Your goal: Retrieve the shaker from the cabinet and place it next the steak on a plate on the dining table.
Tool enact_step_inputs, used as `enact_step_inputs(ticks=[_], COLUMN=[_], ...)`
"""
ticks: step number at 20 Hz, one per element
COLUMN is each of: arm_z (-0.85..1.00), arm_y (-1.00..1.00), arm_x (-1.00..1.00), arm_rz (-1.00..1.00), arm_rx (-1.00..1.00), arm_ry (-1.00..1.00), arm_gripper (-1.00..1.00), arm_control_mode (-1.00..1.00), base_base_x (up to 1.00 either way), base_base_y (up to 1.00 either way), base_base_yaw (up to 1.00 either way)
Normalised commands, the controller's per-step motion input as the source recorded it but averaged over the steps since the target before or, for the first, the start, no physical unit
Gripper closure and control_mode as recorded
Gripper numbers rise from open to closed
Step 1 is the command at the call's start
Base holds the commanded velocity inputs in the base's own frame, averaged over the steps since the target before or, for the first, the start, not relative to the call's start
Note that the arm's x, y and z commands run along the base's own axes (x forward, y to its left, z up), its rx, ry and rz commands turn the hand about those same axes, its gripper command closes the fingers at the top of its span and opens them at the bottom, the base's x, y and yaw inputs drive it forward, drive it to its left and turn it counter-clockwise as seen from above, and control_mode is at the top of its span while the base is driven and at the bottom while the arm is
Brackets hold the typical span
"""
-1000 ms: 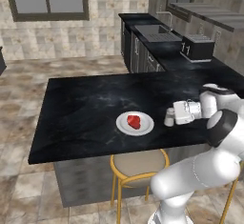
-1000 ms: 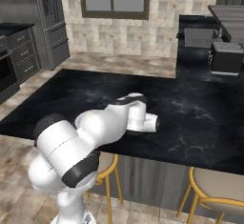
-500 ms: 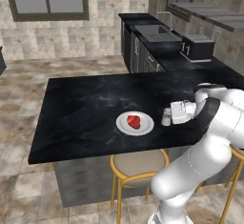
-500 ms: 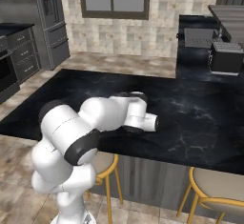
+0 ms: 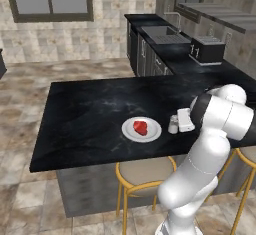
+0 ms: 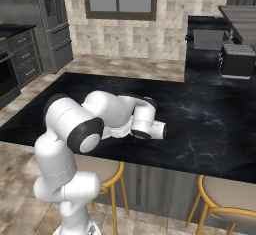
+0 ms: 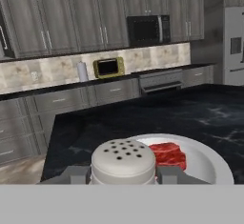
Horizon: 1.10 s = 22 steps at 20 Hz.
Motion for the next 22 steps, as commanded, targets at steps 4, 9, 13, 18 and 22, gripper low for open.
enact_step_inputs(ticks=[4, 9, 13, 18, 22], arm_z=[-0.14, -0.09, -0.02, -0.18, -0.42], arm_y=[0.00, 0.00, 0.00, 0.00, 0.00], arm_x=[0.15, 0.23, 0.31, 0.23, 0.12], arm_rz=[0.00, 0.00, 0.00, 0.00, 0.00], arm_rx=[0.00, 0.00, 0.00, 0.00, 0.00], arm_ry=[0.00, 0.00, 0.00, 0.00, 0.00], arm_gripper=[1.00, 1.00, 1.00, 1.00, 1.00], arm_control_mode=[-1.00, -1.00, -1.00, -1.00, -1.00], base_base_x=[0.00, 0.00, 0.00, 0.00, 0.00], base_base_y=[0.00, 0.00, 0.00, 0.00, 0.00], base_base_yaw=[0.00, 0.00, 0.00, 0.00, 0.00])
